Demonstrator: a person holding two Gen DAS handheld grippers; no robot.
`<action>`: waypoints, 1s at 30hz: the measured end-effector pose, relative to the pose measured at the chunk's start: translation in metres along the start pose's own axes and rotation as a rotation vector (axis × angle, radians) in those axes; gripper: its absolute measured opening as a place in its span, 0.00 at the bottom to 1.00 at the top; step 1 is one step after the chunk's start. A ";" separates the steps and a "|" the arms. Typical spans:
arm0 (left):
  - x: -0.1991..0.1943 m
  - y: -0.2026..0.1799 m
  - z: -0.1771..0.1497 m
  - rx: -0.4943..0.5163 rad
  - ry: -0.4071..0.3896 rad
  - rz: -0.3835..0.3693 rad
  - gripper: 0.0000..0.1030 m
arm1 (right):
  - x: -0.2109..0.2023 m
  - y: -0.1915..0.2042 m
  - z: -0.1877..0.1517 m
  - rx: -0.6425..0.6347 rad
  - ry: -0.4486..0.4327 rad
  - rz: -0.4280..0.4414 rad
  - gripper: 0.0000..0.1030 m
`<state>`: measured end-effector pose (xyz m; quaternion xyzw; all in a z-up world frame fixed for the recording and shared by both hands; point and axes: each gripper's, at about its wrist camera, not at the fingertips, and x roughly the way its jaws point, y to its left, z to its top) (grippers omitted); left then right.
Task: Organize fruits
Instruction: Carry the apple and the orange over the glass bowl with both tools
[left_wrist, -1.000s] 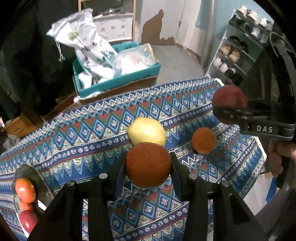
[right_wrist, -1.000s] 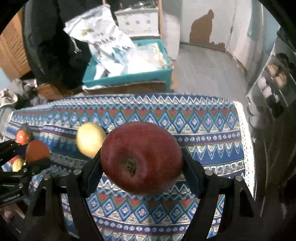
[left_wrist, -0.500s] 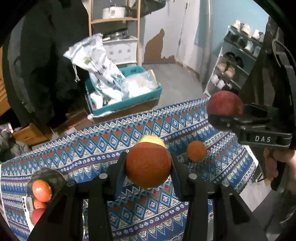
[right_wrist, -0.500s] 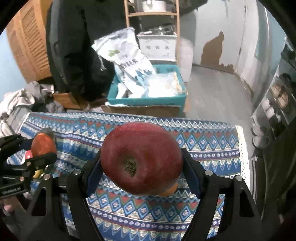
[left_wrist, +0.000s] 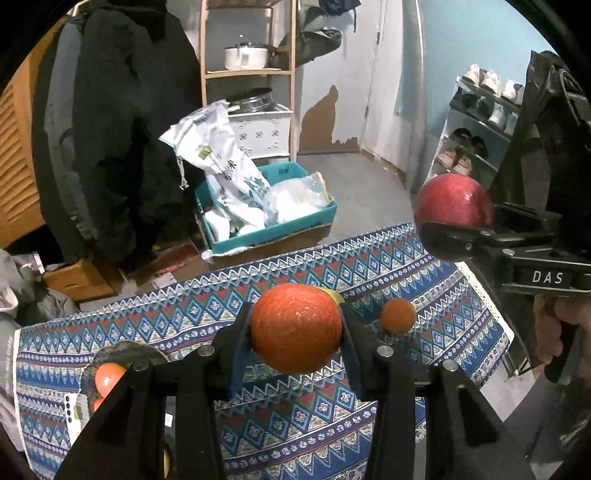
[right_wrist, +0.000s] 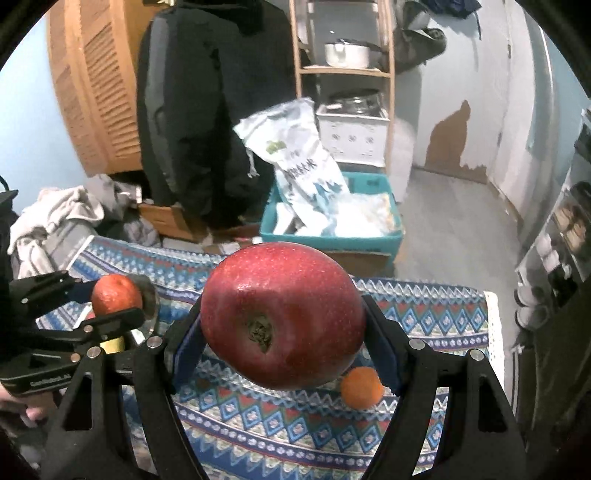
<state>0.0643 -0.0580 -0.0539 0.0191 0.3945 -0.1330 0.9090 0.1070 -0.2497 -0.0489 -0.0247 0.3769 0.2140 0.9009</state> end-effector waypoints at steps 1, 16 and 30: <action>-0.003 0.002 0.000 -0.002 -0.004 0.001 0.43 | -0.001 0.004 0.002 -0.005 -0.003 0.006 0.75; -0.037 0.048 -0.011 -0.072 -0.052 0.060 0.43 | 0.003 0.058 0.025 -0.074 -0.026 0.098 0.75; -0.045 0.105 -0.033 -0.181 -0.031 0.110 0.43 | 0.039 0.120 0.041 -0.125 0.032 0.200 0.75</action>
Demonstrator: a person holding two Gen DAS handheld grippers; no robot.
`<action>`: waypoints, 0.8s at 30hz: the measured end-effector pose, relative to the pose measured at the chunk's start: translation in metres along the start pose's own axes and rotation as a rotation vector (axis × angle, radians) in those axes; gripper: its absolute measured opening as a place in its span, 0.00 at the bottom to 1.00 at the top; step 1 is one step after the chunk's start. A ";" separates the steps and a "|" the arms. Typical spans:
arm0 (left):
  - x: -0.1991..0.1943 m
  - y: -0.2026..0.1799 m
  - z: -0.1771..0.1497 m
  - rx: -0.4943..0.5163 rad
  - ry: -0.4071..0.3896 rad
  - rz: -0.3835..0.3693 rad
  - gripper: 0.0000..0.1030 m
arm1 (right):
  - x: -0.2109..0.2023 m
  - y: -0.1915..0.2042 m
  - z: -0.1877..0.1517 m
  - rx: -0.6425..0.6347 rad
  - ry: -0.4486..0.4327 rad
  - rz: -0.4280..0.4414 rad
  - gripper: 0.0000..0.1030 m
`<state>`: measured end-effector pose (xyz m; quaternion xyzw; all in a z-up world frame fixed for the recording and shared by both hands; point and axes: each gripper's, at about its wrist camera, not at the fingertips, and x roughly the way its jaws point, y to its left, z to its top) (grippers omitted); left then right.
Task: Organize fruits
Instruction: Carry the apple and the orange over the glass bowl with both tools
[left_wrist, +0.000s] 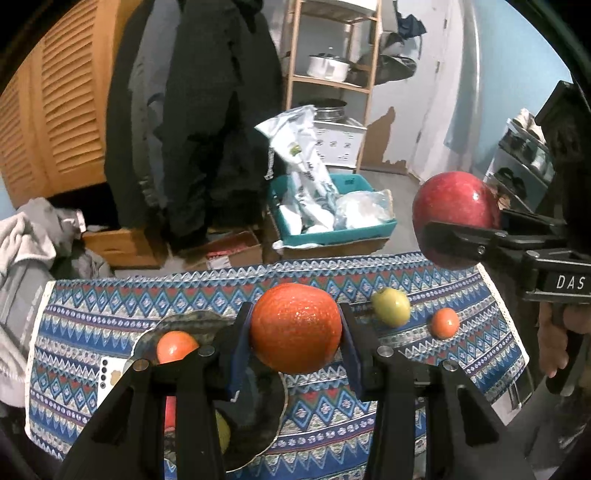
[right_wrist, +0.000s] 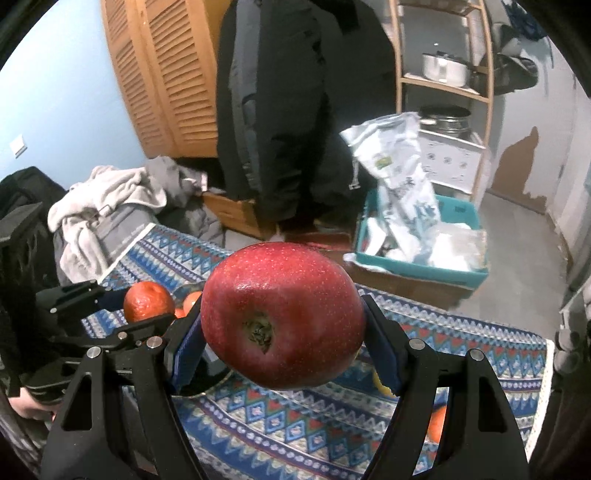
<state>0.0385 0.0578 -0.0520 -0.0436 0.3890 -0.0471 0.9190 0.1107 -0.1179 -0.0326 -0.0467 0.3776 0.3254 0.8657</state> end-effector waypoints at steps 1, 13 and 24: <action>0.001 0.005 -0.001 -0.009 0.002 0.003 0.43 | 0.004 0.003 0.001 -0.004 0.004 0.006 0.75; 0.015 0.058 -0.020 -0.118 0.059 0.032 0.43 | 0.053 0.041 0.015 -0.035 0.064 0.070 0.75; 0.047 0.095 -0.047 -0.167 0.143 0.063 0.43 | 0.104 0.067 0.011 -0.054 0.147 0.104 0.75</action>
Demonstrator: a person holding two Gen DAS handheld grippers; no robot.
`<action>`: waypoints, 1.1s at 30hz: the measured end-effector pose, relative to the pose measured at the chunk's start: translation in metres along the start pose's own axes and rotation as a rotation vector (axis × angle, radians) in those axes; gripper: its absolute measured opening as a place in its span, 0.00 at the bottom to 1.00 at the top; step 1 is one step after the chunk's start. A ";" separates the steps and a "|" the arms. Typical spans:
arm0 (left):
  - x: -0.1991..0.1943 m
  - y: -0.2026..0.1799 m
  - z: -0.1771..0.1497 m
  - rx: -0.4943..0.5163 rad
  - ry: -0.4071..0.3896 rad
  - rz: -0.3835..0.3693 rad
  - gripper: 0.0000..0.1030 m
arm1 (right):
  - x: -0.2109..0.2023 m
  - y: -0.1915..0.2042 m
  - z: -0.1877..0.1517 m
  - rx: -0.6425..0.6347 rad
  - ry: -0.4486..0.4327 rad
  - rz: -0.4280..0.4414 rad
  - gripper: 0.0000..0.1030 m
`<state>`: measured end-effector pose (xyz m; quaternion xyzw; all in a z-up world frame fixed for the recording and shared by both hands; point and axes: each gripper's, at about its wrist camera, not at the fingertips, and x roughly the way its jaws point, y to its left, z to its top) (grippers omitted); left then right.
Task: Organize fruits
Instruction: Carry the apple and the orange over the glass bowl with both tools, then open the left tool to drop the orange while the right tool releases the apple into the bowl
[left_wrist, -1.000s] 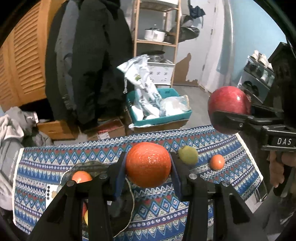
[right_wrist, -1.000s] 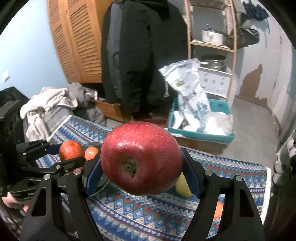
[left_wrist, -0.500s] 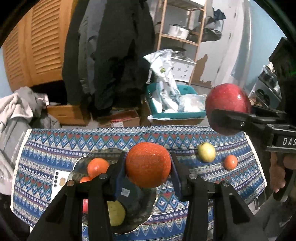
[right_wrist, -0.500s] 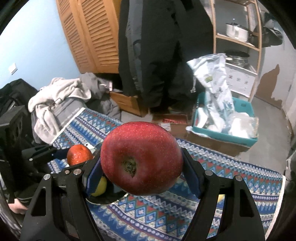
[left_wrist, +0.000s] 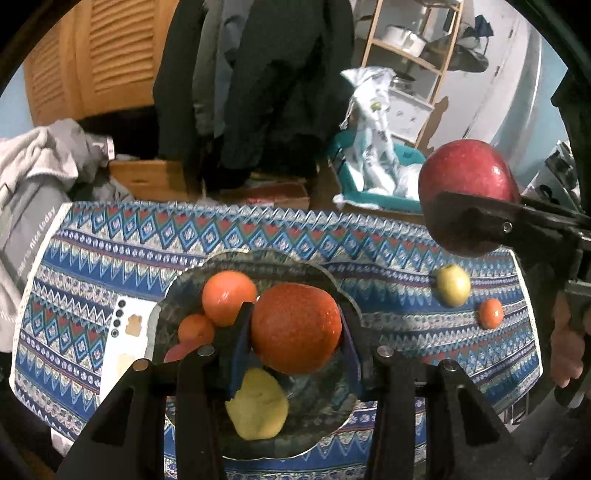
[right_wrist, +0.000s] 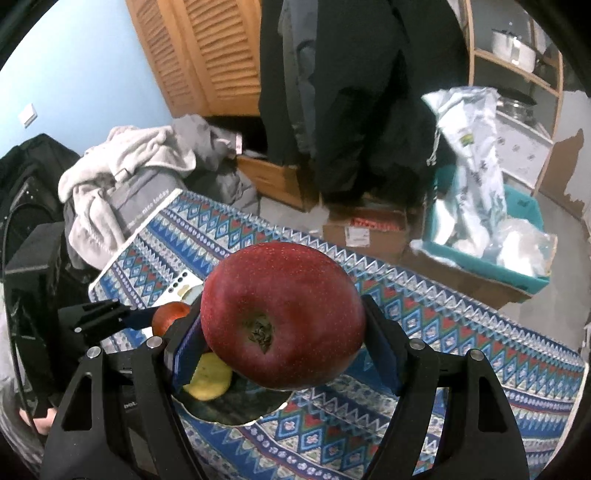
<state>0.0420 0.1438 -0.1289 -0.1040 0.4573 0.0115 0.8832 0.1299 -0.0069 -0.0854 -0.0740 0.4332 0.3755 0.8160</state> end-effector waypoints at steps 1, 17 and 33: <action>0.003 0.002 -0.001 0.000 0.007 0.005 0.43 | 0.005 0.001 -0.001 0.001 0.009 0.001 0.75; 0.055 0.023 -0.015 -0.036 0.142 0.041 0.44 | 0.064 0.011 -0.017 -0.007 0.131 0.023 0.75; 0.070 0.033 -0.022 -0.048 0.209 0.060 0.47 | 0.109 0.006 -0.039 0.042 0.237 0.054 0.75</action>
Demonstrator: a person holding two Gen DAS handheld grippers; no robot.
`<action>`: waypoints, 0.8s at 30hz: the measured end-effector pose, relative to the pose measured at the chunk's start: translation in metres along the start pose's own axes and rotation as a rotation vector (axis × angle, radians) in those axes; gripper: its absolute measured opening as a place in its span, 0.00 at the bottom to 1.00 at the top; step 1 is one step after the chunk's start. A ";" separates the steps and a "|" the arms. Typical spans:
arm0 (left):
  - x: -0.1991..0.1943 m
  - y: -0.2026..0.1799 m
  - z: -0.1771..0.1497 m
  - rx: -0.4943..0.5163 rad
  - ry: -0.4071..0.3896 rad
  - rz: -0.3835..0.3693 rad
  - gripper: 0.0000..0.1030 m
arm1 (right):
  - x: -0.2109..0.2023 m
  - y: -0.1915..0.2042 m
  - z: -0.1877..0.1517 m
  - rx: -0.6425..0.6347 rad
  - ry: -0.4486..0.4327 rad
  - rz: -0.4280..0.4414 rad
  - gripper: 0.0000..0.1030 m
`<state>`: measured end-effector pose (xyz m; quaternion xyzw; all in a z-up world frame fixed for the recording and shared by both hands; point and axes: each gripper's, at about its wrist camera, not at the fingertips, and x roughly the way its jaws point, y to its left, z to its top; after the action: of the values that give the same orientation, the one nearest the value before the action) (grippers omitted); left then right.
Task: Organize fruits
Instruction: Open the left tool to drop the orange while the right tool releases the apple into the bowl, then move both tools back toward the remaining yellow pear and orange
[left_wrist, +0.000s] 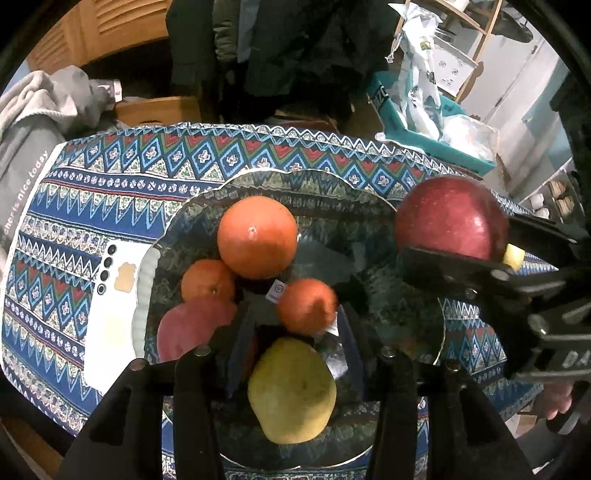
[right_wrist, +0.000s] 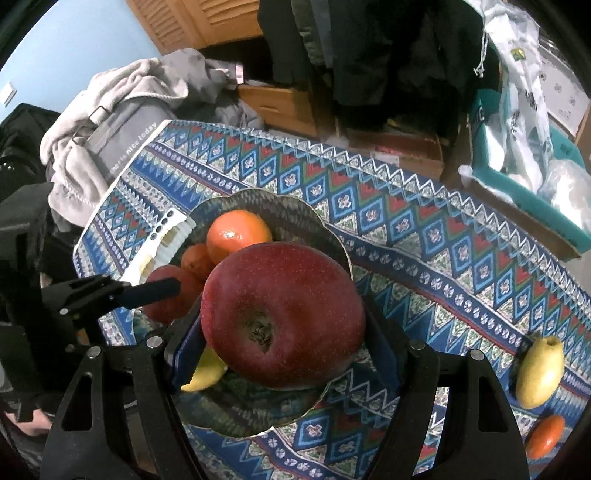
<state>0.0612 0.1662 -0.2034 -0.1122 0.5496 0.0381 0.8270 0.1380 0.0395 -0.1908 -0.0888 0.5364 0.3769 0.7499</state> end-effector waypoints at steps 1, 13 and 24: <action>0.000 0.000 -0.001 0.001 0.004 0.004 0.48 | 0.002 0.000 0.000 0.001 0.006 0.000 0.75; -0.008 0.007 -0.011 0.005 0.007 0.027 0.59 | 0.033 0.003 -0.004 -0.007 0.084 -0.019 0.75; -0.015 0.011 -0.015 -0.006 0.004 0.028 0.60 | 0.027 0.006 0.000 -0.005 0.046 -0.003 0.75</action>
<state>0.0399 0.1744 -0.1973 -0.1073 0.5528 0.0509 0.8248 0.1382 0.0567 -0.2127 -0.1000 0.5525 0.3749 0.7377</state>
